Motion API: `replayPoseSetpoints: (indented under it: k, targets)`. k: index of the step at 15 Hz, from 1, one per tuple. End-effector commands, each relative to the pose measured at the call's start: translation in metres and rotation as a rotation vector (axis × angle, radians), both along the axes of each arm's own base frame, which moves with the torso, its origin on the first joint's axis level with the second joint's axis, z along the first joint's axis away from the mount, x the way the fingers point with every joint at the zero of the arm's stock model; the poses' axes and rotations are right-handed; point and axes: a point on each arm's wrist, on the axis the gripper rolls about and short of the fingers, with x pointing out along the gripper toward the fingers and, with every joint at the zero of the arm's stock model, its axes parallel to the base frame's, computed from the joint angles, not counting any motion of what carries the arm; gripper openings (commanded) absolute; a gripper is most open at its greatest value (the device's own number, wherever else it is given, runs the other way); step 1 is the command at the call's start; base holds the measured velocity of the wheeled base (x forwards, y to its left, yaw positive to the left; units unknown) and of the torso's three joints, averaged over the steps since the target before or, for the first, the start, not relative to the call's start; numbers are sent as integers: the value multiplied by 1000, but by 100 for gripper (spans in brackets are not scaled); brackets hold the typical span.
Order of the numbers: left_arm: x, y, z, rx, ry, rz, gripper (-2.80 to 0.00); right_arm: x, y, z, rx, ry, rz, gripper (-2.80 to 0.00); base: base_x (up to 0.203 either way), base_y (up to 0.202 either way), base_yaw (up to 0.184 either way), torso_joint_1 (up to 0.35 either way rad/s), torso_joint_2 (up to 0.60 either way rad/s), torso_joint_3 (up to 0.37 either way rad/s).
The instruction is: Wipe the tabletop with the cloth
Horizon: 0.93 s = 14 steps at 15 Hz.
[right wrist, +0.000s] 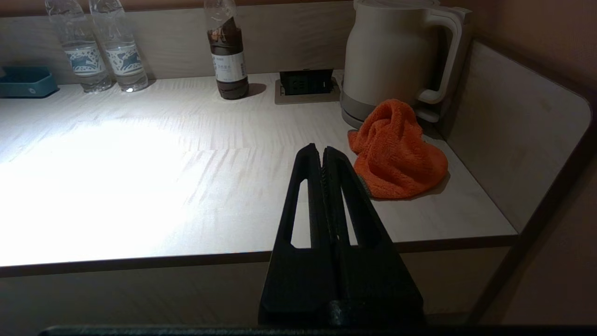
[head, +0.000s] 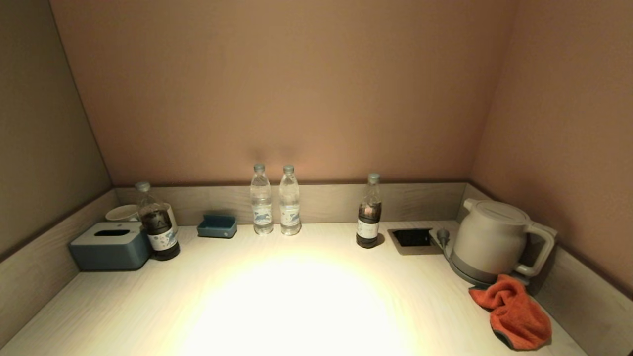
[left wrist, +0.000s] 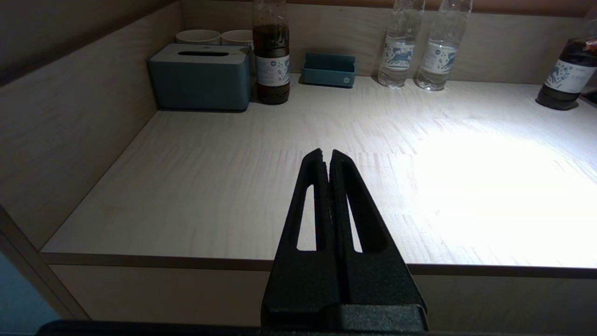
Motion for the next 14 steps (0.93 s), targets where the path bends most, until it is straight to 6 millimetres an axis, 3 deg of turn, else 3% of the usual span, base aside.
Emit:
replayPoseSetpoints:
  k: [1,14]
  targets:
    - [0,0,0,-1,0,1,-280,0,0,0,-1,-1,0,-280,0,0,0,0,0,0]
    - [0,0,0,-1,0,1,-280,0,0,0,2,1,-1,-280,0,0,0,0,0,0]
